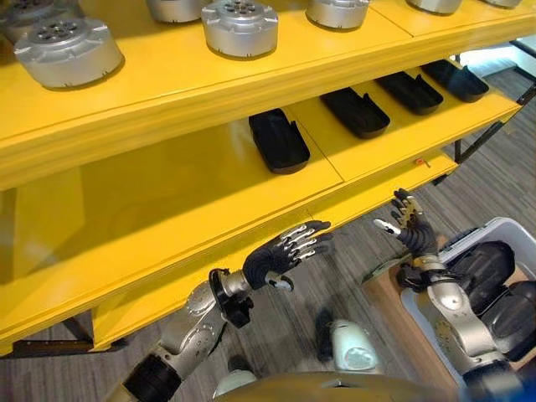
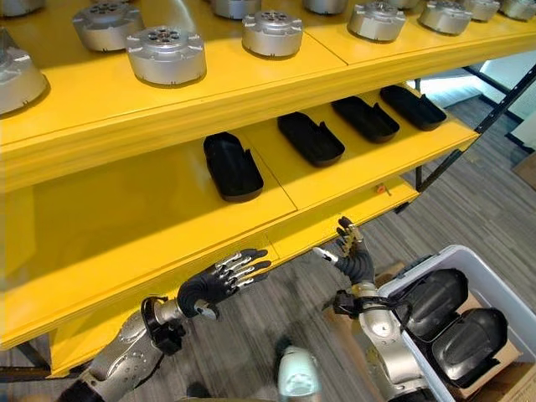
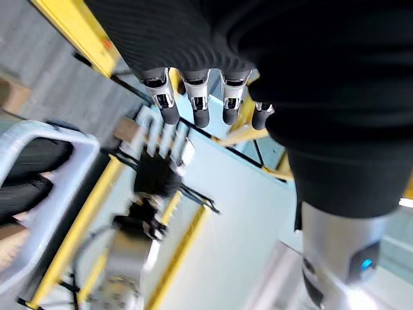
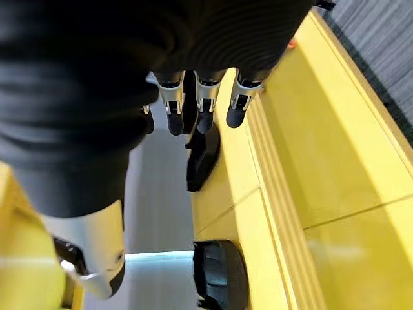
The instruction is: Move parts from the plastic box to the shelf.
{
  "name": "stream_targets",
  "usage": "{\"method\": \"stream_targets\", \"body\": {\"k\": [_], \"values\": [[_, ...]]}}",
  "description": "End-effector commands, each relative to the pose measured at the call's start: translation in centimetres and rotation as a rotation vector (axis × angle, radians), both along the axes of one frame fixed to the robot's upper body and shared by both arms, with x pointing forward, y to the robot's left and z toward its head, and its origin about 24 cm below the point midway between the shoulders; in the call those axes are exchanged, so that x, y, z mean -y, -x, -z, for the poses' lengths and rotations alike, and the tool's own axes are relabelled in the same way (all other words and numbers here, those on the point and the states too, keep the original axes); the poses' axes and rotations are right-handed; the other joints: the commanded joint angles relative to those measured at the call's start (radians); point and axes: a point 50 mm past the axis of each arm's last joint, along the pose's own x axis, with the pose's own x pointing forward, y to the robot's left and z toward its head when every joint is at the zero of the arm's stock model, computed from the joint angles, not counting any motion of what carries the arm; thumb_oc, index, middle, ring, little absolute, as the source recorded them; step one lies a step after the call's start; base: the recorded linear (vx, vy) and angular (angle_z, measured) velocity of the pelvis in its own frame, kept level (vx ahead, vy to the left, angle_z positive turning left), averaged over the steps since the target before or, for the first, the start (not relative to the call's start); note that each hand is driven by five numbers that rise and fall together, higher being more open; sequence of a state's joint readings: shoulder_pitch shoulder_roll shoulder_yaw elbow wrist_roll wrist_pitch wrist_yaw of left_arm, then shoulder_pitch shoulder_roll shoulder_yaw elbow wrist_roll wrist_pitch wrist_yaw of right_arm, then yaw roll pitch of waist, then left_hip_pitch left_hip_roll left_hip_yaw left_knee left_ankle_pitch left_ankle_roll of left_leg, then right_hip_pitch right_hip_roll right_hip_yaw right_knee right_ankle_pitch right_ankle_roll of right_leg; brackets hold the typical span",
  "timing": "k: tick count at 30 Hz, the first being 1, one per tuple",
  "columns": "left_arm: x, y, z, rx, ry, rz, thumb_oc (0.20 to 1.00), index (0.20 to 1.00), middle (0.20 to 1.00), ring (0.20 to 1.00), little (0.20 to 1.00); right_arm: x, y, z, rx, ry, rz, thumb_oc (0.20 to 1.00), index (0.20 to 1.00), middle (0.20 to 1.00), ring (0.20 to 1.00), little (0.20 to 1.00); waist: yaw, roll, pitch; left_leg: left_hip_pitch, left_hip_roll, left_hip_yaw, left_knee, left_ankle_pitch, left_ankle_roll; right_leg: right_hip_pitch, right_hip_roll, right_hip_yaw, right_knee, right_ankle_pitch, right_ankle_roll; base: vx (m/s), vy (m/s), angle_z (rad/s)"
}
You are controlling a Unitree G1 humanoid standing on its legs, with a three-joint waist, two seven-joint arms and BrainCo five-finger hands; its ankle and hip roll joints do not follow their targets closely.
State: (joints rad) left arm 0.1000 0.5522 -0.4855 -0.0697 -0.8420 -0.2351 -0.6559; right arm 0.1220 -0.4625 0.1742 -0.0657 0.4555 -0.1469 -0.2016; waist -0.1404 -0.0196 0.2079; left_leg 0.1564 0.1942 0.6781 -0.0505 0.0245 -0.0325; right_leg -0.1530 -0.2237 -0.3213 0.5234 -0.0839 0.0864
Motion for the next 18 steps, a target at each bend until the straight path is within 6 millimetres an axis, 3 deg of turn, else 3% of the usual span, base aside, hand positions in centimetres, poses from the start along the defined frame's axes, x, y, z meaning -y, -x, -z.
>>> {"method": "stream_targets", "body": {"k": [1,2,4,5,6,7,8,9,11,18], "values": [[-1.3,-1.1,-1.8,0.1,0.083,-0.145,1.0,1.0,1.0,1.0,1.0,-0.2,-1.6,-3.2,0.167,0.051,-0.036,1.0,1.0,1.0,1.0,1.0,0.011,-0.014,-0.04,-0.109,-0.086,-0.013,0.013,-0.022,0.082,0.242,0.01,-0.007,-0.098,0.069,0.06,-0.24,-0.131,-1.13],[-1.4,-1.1,-1.9,0.101,0.084,-0.151,1.0,1.0,1.0,1.0,1.0,-0.3,-1.7,-3.3,0.168,0.054,-0.039,1.0,1.0,1.0,1.0,1.0,0.013,-0.015,-0.04,-0.111,-0.084,-0.007,0.016,-0.021,0.081,0.246,0.014,-0.011,-0.103,0.064,0.057,-0.23,-0.206,-1.79],[-1.8,-1.3,-2.1,0.103,0.101,-0.192,1.0,1.0,1.0,1.0,1.0,-0.8,-2.3,-3.6,0.178,0.08,-0.056,1.0,1.0,1.0,1.0,1.0,0.044,-0.02,-0.039,-0.154,-0.048,0.036,0.055,0.001,0.062,0.295,0.035,-0.079,-0.184,-0.014,0.023,-0.16,-0.296,-1.79],[-1.9,-1.4,-2.2,0.099,0.104,-0.193,1.0,1.0,1.0,1.0,1.0,-0.9,-2.6,-3.7,0.176,0.087,-0.052,1.0,1.0,1.0,1.0,1.0,0.057,-0.023,-0.033,-0.18,-0.016,0.053,0.091,0.013,0.042,0.33,0.058,-0.104,-0.254,-0.063,0.003,-0.19,-0.574,-1.26],[-2.1,-1.3,-1.9,0.093,0.101,-0.202,1.0,1.0,1.0,1.0,1.0,-0.7,-2.8,-3.7,0.16,0.111,-0.04,1.0,1.0,1.0,1.0,1.0,0.075,-0.028,-0.019,-0.234,0.047,0.054,0.147,0.056,-0.007,0.375,0.084,-0.119,-0.361,-0.078,-0.022,-0.28,-0.694,-1.15],[-1.8,-1.4,-2.0,0.088,0.118,-0.195,1.0,1.0,1.0,1.0,1.0,0.1,-2.8,-3.8,0.138,0.135,0.004,1.0,1.0,1.0,1.0,1.0,0.062,-0.025,-0.013,-0.218,0.067,0.056,0.117,0.097,-0.042,0.371,0.108,-0.121,-0.43,-0.048,-0.027,-0.25,-0.546,-1.27],[-1.8,-1.4,-2.0,0.088,0.123,-0.194,1.0,1.0,1.0,1.0,1.0,0.2,-2.8,-3.8,0.136,0.137,0.007,1.0,1.0,1.0,1.0,1.0,0.061,-0.024,-0.012,-0.214,0.068,0.056,0.112,0.105,-0.046,0.37,0.11,-0.121,-0.435,-0.044,-0.027,-0.29,-0.491,-1.5],[-1.5,-1.1,-1.9,0.07,0.157,-0.17,1.0,1.0,1.0,1.0,1.0,1.5,-2.1,-3.9,0.138,0.183,0.072,1.0,1.0,1.0,1.0,1.0,0.029,-0.018,0.002,-0.186,0.088,0.053,0.069,0.172,-0.086,0.343,0.124,-0.102,-0.461,-0.013,-0.031,-0.17,-0.31,-1.16],[-1.4,-0.9,-1.5,0.065,0.148,-0.166,1.0,1.0,1.0,1.0,1.0,2.3,-1.7,-3.9,0.138,0.202,0.106,1.0,1.0,1.0,1.0,1.0,0.007,-0.015,0.009,-0.165,0.1,0.055,0.046,0.211,-0.111,0.331,0.135,-0.089,-0.469,-0.001,-0.036,-0.18,-0.298,-0.62],[-1.8,-0.5,-1.1,0.041,0.167,-0.207,1.0,1.0,1.0,1.0,1.0,5.0,-0.2,-3.6,0.112,0.272,0.242,1.0,1.0,1.0,1.0,1.0,-0.06,-0.006,0.009,-0.124,0.145,0.07,-0.008,0.257,-0.148,0.289,0.176,-0.052,-0.45,-0.014,-0.066,-0.11,-0.221,-0.35]]}}
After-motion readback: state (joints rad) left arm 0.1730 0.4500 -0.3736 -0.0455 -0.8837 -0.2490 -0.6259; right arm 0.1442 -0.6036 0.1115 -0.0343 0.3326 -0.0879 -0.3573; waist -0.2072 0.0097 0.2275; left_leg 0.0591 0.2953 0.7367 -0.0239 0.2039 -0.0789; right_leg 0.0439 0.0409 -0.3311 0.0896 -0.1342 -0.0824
